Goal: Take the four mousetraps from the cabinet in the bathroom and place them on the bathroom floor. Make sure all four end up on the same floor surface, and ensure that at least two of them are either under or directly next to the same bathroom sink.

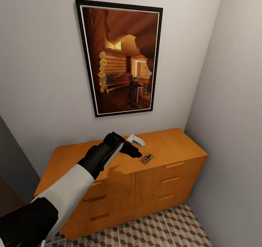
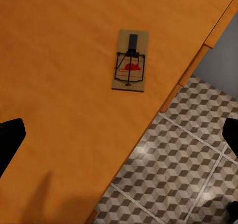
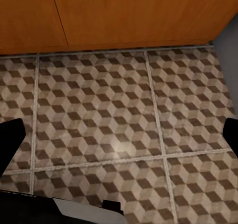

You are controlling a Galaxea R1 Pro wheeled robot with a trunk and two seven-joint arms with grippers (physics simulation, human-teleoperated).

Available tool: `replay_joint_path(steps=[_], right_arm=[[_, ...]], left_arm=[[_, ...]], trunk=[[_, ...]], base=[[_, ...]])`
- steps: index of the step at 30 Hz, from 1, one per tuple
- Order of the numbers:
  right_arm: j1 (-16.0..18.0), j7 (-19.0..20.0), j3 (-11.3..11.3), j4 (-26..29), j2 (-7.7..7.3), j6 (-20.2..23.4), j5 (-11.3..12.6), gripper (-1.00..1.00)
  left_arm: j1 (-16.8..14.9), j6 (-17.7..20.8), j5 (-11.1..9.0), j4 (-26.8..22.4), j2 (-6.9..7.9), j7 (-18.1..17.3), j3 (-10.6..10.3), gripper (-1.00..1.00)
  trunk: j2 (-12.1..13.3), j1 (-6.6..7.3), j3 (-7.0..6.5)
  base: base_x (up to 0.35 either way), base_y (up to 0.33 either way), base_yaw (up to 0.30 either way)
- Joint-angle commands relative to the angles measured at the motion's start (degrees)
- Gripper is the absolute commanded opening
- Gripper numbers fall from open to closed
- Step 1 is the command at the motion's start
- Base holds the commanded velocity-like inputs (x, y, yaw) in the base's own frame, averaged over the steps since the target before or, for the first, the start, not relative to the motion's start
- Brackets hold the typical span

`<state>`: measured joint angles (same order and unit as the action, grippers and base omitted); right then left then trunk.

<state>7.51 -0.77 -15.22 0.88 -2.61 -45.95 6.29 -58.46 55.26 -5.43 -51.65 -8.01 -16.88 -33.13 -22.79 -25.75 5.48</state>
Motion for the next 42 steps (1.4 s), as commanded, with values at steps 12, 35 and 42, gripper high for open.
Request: replay_joint_path(steps=[12, 35, 42], right_arm=[[0.0, -0.1, -0.5, 0.0, 0.73, -0.2, 0.6, 1.0], [0.0, -0.2, -0.5, 0.0, 1.0, 0.1, 0.6, 1.0], [0.0, -0.2, -0.5, 0.0, 1.36, 0.1, 0.6, 1.0]], left_arm=[[-0.1, 0.4, -0.6, -0.2, -0.25, 0.1, -0.2, 1.0], [-0.1, 0.4, -0.7, -0.3, -0.53, -0.2, -0.3, 1.0], [-0.1, 0.4, -0.7, -0.3, -0.57, -0.2, -0.3, 1.0]], trunk=[[-0.1, -0.04, 0.13], [-0.1, -0.04, 0.13], [-0.1, -0.04, 0.18]], base=[[0.0, 0.0, 0.0], [0.0, 0.0, 0.0], [0.0, 0.0, 0.0]])
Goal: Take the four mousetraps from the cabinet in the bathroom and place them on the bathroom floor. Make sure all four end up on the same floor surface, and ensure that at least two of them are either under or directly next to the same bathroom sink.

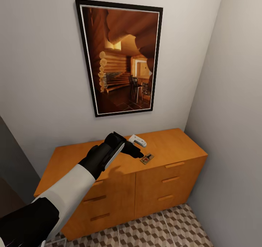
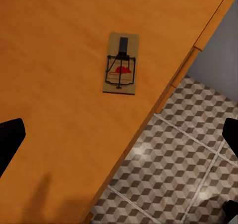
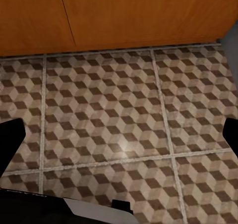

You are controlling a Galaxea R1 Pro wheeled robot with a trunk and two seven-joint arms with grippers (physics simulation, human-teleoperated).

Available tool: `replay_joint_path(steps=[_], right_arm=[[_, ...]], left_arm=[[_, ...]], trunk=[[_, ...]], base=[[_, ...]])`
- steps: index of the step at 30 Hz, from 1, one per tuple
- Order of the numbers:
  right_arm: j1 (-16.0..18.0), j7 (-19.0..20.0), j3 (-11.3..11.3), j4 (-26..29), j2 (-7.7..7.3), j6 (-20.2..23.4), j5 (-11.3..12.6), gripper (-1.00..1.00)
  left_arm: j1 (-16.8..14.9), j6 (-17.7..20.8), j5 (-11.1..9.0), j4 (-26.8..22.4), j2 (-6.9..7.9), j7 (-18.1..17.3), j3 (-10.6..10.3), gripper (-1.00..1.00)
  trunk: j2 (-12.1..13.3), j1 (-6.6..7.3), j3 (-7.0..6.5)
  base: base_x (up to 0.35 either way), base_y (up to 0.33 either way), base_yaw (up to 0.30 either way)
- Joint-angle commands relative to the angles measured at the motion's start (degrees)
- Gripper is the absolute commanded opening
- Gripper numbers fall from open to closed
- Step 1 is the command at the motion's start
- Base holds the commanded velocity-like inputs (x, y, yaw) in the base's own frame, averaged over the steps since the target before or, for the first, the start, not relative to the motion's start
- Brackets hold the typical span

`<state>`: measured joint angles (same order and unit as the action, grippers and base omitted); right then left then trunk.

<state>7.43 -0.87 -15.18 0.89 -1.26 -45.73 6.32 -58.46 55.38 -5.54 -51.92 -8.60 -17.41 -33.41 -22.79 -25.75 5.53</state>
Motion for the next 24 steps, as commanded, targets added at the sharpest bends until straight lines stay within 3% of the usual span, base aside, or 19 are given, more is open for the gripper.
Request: replay_joint_path(steps=[1, 24], right_arm=[[0.0, -0.1, -0.5, 0.0, 0.02, -0.2, 0.5, 1.0], [0.0, -0.1, -0.5, 0.0, 0.26, -0.1, 0.5, 1.0]], left_arm=[[-0.1, 0.3, -0.6, 0.0, 0.0, 0.3, -0.1, 1.0], [-0.1, 0.3, -0.6, 0.0, -0.01, 0.3, -0.3, 1.0]], trunk=[[-0.1, -0.03, 0.17], [-0.1, -0.03, 2.05]], base=[[0.0, 0.0, 0.0], [0.0, 0.0, 0.0]])
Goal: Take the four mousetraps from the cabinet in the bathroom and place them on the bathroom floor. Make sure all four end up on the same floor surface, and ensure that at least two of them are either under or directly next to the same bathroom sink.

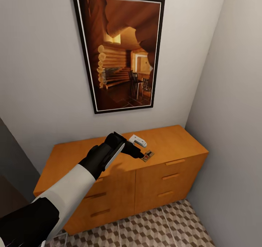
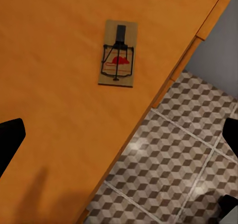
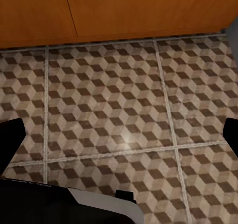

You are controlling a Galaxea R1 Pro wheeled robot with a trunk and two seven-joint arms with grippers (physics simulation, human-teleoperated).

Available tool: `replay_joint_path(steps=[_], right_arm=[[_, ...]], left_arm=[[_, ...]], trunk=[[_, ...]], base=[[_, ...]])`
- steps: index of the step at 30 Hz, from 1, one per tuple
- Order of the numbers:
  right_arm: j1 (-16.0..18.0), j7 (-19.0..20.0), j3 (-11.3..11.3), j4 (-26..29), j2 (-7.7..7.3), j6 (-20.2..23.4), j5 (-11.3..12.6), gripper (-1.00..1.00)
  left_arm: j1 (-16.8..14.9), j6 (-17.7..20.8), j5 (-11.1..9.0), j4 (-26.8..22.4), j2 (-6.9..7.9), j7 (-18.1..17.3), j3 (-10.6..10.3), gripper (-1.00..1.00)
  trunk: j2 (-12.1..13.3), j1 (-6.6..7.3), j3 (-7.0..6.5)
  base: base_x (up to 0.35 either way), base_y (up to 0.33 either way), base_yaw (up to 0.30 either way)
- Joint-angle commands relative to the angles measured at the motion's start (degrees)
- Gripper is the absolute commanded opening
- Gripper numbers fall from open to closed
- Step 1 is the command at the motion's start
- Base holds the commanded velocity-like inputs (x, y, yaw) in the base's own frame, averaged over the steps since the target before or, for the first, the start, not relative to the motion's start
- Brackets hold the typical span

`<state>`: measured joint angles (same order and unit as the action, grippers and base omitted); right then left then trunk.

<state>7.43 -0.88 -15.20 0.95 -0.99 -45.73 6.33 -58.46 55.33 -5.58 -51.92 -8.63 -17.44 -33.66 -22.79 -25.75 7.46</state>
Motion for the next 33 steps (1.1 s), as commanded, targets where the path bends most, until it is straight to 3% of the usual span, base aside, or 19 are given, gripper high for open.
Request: replay_joint_path(steps=[1, 17, 26, 33], right_arm=[[0.0, -0.1, -0.5, 0.0, 0.01, -0.2, 0.5, 1.0], [0.0, -0.1, -0.5, 0.0, 0.19, -0.2, 0.5, 1.0], [0.0, -0.1, -0.5, 0.0, 0.28, -0.2, 0.5, 1.0], [0.0, -0.1, -0.5, 0.0, 0.23, -0.2, 0.5, 1.0]], left_arm=[[-0.1, 0.3, -0.5, 0.0, 0.01, 0.3, -0.1, 1.0], [-0.1, 0.4, -0.6, 0.0, 0.01, 0.3, -0.2, 1.0], [-0.1, 0.4, -0.5, 0.0, 0.01, 0.3, -2.3, 1.0], [-0.1, 0.4, -0.6, 0.0, 0.01, 0.3, -2.7, 1.0]], trunk=[[-0.1, -0.03, 0.2], [-0.1, -0.03, 0.51], [-0.1, -0.03, 0.51], [-0.1, -0.03, 0.52]], base=[[0.0, 0.0, 0.0], [0.064, 0.0, 0.0], [0.018, 0.0, 0.0], [0.002, 0.0, 0.0]])
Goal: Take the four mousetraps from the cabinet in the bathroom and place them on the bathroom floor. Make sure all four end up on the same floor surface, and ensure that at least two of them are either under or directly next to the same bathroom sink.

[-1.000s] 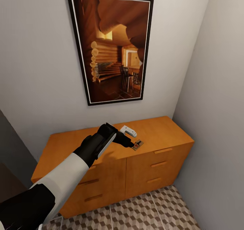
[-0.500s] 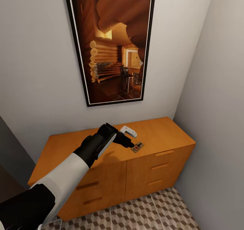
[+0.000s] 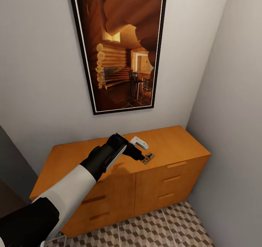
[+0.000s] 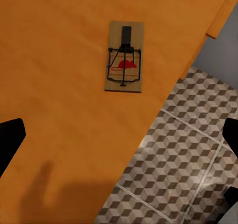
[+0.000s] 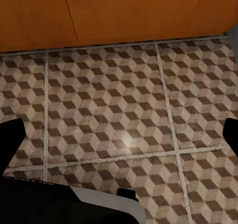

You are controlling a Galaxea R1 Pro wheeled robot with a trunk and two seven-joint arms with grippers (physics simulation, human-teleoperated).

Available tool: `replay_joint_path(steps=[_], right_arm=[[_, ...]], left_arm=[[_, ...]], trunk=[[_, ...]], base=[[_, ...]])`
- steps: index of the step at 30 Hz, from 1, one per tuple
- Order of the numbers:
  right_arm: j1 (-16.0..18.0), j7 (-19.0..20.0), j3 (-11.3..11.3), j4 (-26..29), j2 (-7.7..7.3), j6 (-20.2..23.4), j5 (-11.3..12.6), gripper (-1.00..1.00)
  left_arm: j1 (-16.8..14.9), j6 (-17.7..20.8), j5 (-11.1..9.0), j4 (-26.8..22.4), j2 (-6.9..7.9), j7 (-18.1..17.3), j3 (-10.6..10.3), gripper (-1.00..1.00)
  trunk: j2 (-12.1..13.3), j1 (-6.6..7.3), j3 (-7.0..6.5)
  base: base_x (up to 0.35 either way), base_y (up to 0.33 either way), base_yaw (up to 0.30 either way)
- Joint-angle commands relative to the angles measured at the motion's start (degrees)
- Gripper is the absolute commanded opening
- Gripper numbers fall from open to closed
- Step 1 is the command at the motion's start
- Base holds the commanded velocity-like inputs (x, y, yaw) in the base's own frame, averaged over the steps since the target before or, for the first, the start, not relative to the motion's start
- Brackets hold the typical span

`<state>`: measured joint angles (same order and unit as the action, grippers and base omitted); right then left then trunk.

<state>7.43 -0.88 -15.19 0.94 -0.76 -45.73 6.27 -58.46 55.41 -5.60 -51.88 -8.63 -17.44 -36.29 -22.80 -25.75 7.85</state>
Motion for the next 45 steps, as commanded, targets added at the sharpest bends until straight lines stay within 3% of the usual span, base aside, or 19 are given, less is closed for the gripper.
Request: replay_joint_path(steps=[1, 45], right_arm=[[0.0, -0.1, -0.5, 0.0, -0.01, -0.2, 0.5, 1.0], [0.0, -0.1, -0.5, 0.0, 0.04, -0.2, 0.5, 1.0]], left_arm=[[-0.1, 0.3, -0.6, 0.0, 0.01, 0.3, -0.1, 1.0], [-0.1, 0.3, -0.6, -0.1, -0.07, 0.3, -0.2, 1.0]], trunk=[[-0.1, -0.03, 0.12], [-0.1, -0.03, 0.14]], base=[[0.0, 0.0, 0.0], [0.0, 0.0, 0.0]])
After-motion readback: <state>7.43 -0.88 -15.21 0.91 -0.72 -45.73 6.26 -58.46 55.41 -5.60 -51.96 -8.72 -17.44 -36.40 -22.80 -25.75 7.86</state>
